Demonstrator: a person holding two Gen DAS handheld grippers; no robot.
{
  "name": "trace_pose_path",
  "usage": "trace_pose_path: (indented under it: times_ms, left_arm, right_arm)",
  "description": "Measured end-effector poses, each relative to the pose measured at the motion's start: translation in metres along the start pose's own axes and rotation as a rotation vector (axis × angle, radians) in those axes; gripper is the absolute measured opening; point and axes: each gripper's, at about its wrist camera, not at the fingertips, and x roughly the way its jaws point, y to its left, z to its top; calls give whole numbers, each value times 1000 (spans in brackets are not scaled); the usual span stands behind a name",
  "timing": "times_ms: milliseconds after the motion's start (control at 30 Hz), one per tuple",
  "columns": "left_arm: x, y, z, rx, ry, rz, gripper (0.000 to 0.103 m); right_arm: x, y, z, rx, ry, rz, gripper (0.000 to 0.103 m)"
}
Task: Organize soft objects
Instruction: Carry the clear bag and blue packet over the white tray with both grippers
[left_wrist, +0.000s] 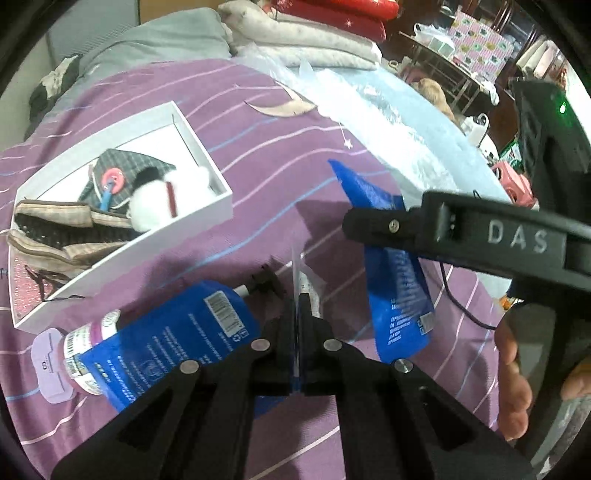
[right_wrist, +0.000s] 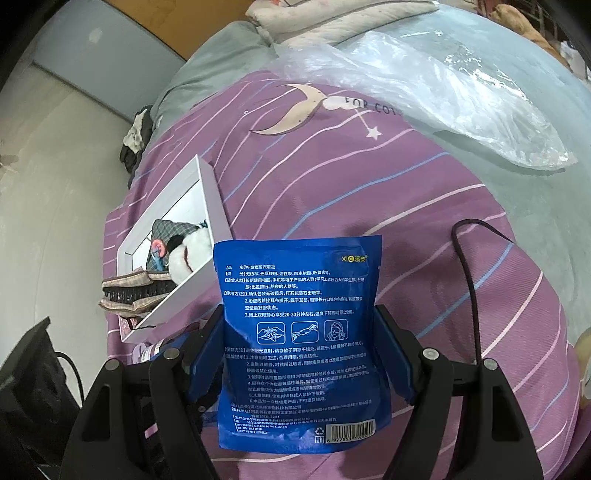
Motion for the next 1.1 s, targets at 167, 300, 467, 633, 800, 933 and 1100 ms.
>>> trace_pose_path:
  times_ms: [167,300,467,633,800,933,1100]
  left_arm:
    - [-1,9,7,-31,-32,-16,2]
    - [-13,21,3,-53,-57,-30,2]
    - [-28,35,0,-86,-97,-43,2]
    - [-43,46,2,-109,-163,-67,2]
    - [-54,68,4,-152,-224,-106,2]
    - [-61,89,2,-198,-265,-129,2]
    - [-73,107,-3,-235,-322,-145,2]
  right_arm:
    - [2,7,0,-13,-1,-2,76]
    - [3,16,-1,-27,-8,2,76]
    - [6,33,-3,-63,-14,12,76]
    - [10,50,-6,-95,-27,19,76]
    - [8,72,-7,-134,-51,43,76]
    - [4,85,-9,-159,-68,59,76]
    - [1,101,-11,-173,-116,66,76]
